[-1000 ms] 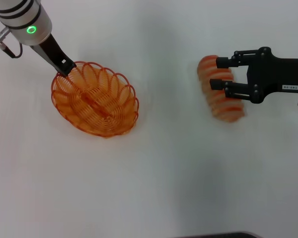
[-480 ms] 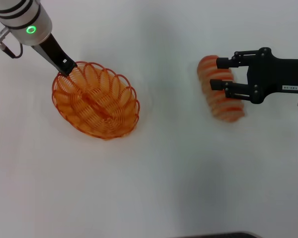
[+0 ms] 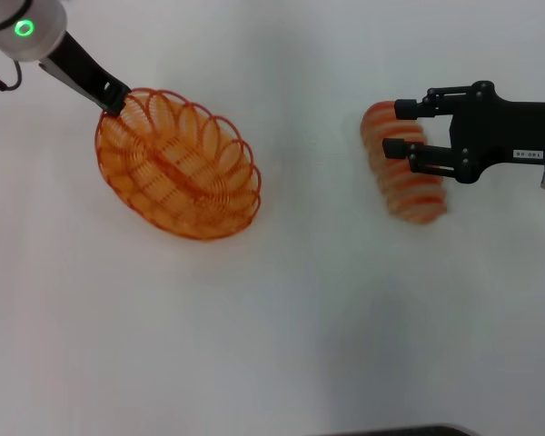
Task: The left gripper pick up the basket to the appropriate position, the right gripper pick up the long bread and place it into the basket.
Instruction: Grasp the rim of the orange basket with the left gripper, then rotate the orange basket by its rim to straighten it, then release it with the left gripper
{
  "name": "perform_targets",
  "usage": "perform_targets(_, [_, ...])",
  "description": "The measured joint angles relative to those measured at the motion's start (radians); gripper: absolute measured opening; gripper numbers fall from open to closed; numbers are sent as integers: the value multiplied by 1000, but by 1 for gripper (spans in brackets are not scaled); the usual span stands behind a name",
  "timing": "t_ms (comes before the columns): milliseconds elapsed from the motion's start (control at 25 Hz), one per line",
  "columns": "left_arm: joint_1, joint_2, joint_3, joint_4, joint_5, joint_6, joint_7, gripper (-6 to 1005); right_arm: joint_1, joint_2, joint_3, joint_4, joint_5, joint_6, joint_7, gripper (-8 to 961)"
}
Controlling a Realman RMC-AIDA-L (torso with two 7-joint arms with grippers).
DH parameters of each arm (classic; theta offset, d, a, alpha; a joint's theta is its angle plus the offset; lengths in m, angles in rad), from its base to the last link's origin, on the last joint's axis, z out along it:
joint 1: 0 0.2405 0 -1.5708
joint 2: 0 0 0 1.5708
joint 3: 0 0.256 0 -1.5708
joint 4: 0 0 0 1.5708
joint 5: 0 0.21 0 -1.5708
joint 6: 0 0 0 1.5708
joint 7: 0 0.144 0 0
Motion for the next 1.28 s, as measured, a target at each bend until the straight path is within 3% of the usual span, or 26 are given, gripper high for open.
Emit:
perform_targets(320, [9,12,-158,55,-7,75,2,15,1,-2,3,0,2,5,3,532])
perform_targets(920, [63,18,-300,142,-70,182,4,15,11,-3,0,-1,3,35,2,531])
perform_targets(960, [90,14,-340,150,-84,184,-2,15,11,-3,0,-2,3,35,4,531])
perform_targets(1280, [186,-8,-381,157,-163,178,-43,14,12,-4,0,-8,3,28,5,532])
